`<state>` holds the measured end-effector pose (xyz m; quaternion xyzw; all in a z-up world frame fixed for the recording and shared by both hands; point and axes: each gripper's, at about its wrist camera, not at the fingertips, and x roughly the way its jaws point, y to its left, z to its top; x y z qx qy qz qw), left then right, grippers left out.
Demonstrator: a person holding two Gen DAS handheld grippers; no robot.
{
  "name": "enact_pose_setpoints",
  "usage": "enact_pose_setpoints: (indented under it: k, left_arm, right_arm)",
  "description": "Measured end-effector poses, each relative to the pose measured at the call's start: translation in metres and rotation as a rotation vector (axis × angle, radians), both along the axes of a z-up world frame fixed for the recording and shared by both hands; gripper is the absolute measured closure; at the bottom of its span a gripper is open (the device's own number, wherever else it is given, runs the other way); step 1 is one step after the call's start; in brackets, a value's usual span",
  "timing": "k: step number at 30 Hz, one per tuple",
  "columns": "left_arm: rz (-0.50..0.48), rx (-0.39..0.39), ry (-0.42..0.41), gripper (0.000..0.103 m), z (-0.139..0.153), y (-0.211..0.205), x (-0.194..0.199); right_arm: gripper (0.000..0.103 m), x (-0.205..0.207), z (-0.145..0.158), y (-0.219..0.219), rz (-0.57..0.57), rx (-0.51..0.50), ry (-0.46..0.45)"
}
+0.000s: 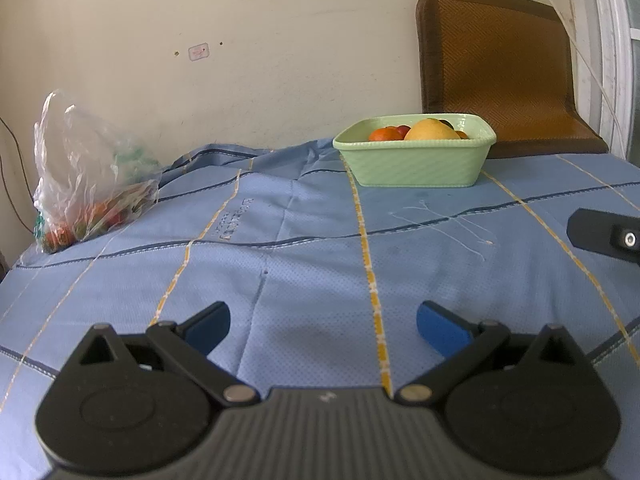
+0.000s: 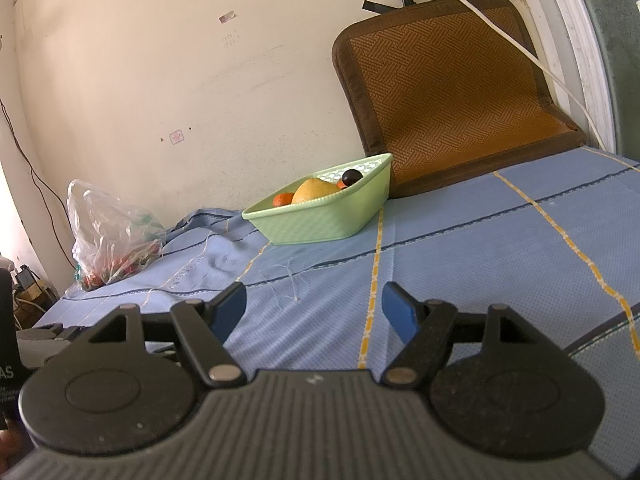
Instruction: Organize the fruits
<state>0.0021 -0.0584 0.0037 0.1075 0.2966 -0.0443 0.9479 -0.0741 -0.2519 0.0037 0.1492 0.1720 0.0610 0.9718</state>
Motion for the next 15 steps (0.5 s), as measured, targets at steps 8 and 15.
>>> enact_pose_setpoints:
  k: [8,15]
  left_arm:
    - [0.003,0.009,-0.008,0.0,0.0,-0.0007,-0.0008]
    - [0.005,0.011,-0.011,0.0,0.0006,-0.0004,-0.0009]
  right_arm:
    - [0.026,0.0001,0.0,0.0,0.0,0.0,0.0]
    - [0.026,0.0,-0.0003,-0.0002,0.0,0.0,0.0]
